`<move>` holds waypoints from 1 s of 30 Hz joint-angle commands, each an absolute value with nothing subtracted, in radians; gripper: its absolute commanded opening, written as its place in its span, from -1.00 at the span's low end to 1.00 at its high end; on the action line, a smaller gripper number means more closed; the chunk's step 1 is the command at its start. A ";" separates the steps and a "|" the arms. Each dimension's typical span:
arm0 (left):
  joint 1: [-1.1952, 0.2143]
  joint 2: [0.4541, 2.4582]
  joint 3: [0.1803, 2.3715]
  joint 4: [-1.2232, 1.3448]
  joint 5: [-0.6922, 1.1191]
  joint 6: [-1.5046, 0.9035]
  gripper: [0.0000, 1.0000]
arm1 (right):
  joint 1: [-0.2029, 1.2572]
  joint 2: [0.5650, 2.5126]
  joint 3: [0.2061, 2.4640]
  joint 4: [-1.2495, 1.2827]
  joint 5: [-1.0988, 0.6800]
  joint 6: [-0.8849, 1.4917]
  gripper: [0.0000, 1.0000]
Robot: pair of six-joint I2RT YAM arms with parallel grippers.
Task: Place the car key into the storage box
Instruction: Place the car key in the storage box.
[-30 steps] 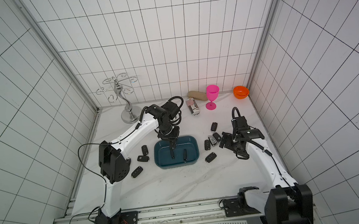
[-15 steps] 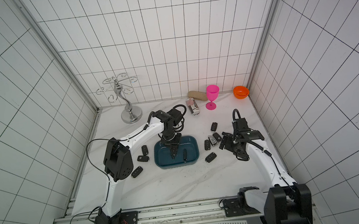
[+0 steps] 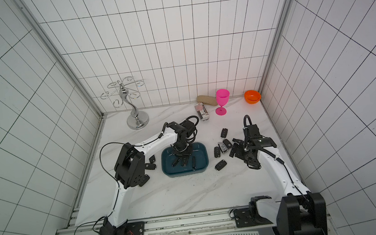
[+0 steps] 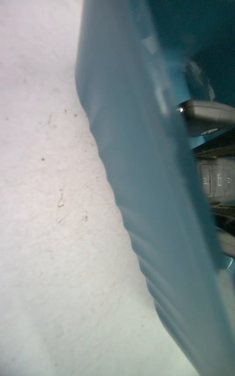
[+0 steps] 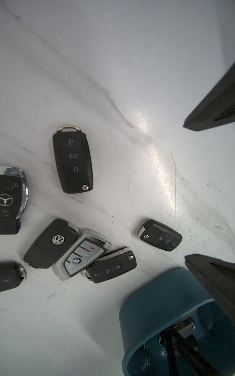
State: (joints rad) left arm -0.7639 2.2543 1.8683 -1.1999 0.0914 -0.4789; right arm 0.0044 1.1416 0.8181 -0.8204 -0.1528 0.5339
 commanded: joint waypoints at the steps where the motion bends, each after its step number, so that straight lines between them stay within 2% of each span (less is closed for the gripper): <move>1: -0.765 2.279 1.843 -1.165 0.035 -0.494 -0.73 | -0.010 1.142 0.784 -0.819 -0.154 0.530 0.97; 9: -0.756 2.242 1.797 -1.175 -0.021 -0.488 -0.70 | -0.009 1.199 0.780 -0.833 -0.142 0.555 0.97; 16: -0.709 2.215 1.737 -1.154 0.022 -0.483 -0.54 | 0.012 1.286 0.762 -0.804 -0.194 0.665 0.97; 18: -0.689 2.199 1.714 -1.137 0.046 -0.485 -0.24 | 0.042 1.292 0.776 -0.798 -0.174 0.698 0.97; 22: -0.671 2.169 1.688 -1.119 0.058 -0.482 0.18 | 0.108 1.322 0.824 -0.799 -0.146 0.742 0.97; 24: -0.669 2.163 1.691 -1.120 0.057 -0.482 0.27 | 0.131 1.348 0.841 -0.791 -0.147 0.762 0.97; 30: -0.667 2.153 1.697 -1.123 0.077 -0.479 0.37 | 0.187 1.434 0.857 -0.742 -0.158 0.810 1.00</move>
